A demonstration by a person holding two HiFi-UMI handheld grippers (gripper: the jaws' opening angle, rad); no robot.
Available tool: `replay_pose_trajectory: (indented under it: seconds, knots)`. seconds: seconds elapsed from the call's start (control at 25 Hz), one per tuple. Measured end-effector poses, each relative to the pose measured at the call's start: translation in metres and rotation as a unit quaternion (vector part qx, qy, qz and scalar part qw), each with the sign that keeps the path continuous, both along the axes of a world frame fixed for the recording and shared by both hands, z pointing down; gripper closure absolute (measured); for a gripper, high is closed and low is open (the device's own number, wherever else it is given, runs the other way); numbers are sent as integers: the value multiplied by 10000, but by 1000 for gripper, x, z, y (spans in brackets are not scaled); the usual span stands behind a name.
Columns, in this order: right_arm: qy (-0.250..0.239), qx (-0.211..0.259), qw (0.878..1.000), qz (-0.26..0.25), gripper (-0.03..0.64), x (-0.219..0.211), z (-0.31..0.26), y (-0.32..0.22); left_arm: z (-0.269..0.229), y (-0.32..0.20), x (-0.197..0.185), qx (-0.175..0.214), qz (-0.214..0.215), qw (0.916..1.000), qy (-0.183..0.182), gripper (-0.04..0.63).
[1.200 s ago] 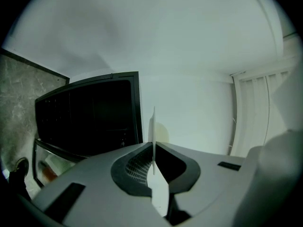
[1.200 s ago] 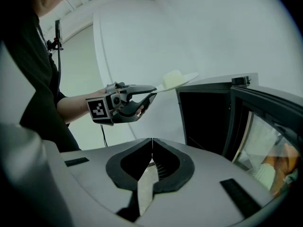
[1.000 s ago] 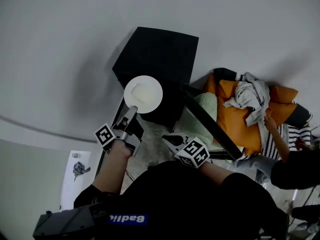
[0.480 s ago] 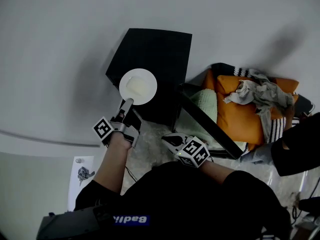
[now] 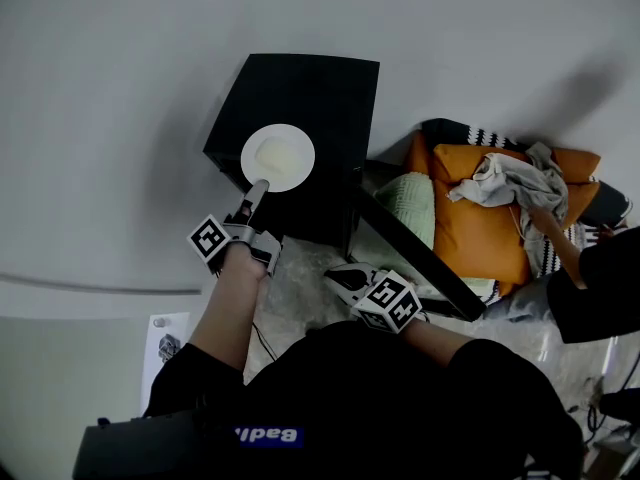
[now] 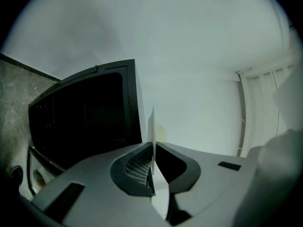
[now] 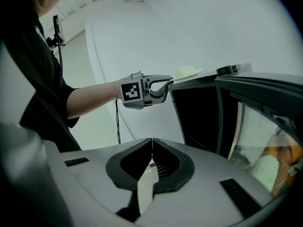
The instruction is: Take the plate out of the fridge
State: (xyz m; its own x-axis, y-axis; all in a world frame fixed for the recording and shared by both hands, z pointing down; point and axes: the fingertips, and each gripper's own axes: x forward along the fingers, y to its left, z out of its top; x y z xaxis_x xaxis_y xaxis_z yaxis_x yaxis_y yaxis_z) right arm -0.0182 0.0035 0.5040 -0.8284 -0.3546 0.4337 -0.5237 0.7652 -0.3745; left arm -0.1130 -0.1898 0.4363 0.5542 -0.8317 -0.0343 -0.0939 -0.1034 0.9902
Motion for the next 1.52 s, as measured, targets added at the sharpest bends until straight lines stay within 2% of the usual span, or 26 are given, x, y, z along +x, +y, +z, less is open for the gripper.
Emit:
replay_pose_trajectory:
  seconds: [0.4, 1.0, 1.2, 1.52]
  knots:
    - [-104, -177, 9998, 26, 606, 2, 2, -8, 4, -31, 6, -98, -184, 9997, 139, 571]
    - [-181, -248, 9994, 184, 606, 10, 2, -12, 8, -49, 20, -153, -222, 9990, 363, 568]
    - [-151, -138, 9996, 218, 606, 12, 0, -13, 6, -50, 21, 14, -304, 9984, 484, 568]
    - [-104, -126, 9996, 221, 604, 12, 1, -14, 7, -53, 23, 309, -142, 9982, 502, 550]
